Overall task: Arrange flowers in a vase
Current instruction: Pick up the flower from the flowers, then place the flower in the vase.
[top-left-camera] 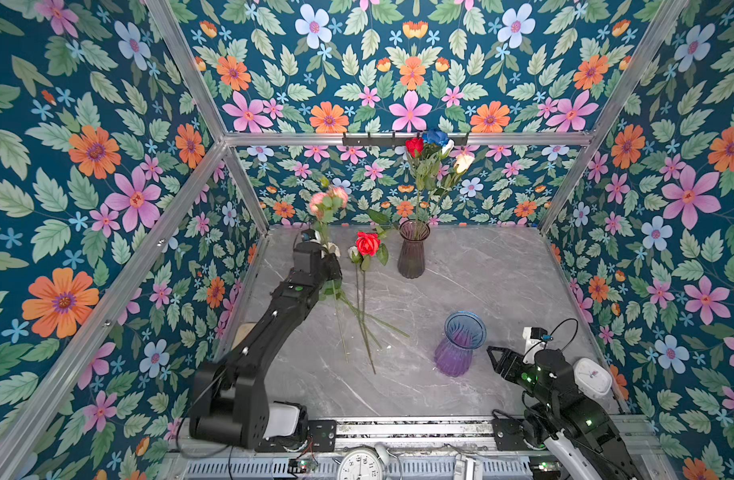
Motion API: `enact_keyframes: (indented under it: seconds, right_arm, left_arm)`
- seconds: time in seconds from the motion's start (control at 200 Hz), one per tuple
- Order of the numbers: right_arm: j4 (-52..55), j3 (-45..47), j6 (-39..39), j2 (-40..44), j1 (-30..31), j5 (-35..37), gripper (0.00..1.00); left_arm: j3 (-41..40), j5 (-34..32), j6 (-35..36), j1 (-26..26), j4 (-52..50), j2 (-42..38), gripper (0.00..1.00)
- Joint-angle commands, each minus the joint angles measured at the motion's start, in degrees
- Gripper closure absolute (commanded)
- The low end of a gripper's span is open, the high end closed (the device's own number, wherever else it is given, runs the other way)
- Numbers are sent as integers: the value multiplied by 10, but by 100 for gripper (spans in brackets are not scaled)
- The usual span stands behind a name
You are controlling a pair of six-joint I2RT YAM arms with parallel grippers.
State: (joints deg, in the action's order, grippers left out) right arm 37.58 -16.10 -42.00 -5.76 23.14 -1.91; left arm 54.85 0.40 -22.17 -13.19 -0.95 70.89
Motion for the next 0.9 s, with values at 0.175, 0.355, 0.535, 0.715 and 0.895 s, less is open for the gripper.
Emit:
enact_keyframes:
  seconds: [0.175,0.355,0.535,0.715,0.895]
  right_arm:
    - [-23,6,-3,-17,0,2,34]
    - [-18,7,-6,-10,1,3,33]
    - [-10,11,-12,10,1,-1,33]
    - [-25,47,-26,33,1,-19,31]
    - [-11,48,-29,53,1,-15,30]
  left_arm:
    - [20,73,-14,-6,75,-243,100]
    - [68,278,-121,-37,201,-221,100]
    - [105,313,-117,-182,280,-178,100]
    - [150,305,-49,-339,306,-80,100]
    - [174,290,-18,-408,373,9,100]
